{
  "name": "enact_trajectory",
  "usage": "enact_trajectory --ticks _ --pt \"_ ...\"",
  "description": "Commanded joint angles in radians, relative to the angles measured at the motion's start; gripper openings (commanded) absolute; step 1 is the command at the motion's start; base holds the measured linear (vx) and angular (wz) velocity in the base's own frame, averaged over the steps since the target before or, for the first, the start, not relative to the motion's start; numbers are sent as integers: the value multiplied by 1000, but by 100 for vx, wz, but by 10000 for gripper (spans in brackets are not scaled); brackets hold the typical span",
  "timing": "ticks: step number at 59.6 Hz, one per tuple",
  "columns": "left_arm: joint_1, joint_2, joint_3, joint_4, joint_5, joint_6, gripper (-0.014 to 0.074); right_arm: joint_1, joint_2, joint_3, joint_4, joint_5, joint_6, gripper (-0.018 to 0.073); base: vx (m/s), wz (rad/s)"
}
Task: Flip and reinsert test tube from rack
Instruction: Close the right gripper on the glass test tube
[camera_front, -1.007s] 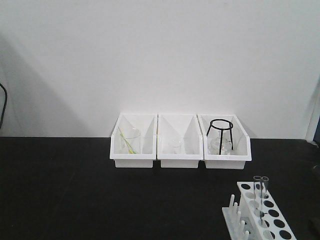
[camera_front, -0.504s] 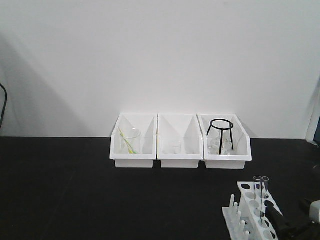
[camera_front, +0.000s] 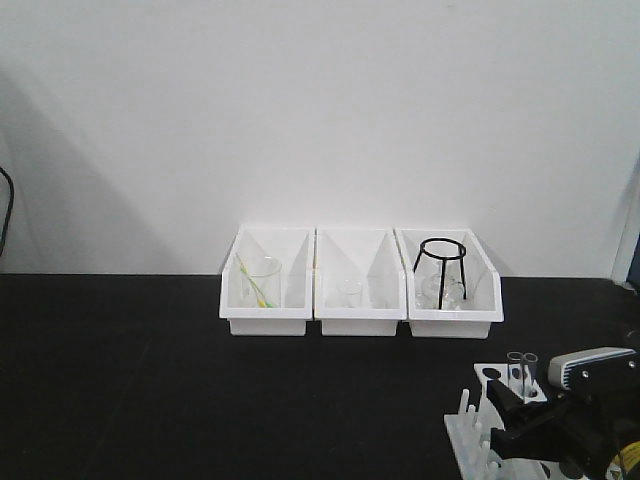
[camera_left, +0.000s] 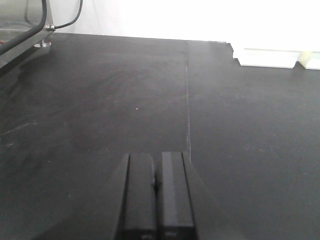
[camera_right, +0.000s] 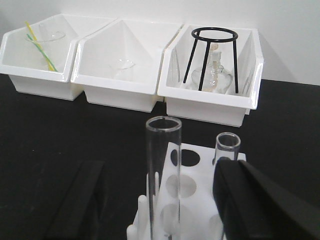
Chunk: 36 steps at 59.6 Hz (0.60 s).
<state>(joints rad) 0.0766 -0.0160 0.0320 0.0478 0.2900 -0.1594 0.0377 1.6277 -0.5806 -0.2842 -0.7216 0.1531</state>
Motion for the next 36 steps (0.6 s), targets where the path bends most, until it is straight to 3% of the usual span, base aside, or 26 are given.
enact_trajectory --ticks 1,24,36 --pt "-7 -11 0 -4 -87 0 -6 -5 8 -58 9 -75 -5 510 0 0" --pt "-7 -11 0 -4 -87 0 -6 -5 123 -138 7 -74 -4 422 0 0" --pt "-7 -11 0 -4 -87 0 -6 -5 138 -140 7 -74 -4 272 0 0"
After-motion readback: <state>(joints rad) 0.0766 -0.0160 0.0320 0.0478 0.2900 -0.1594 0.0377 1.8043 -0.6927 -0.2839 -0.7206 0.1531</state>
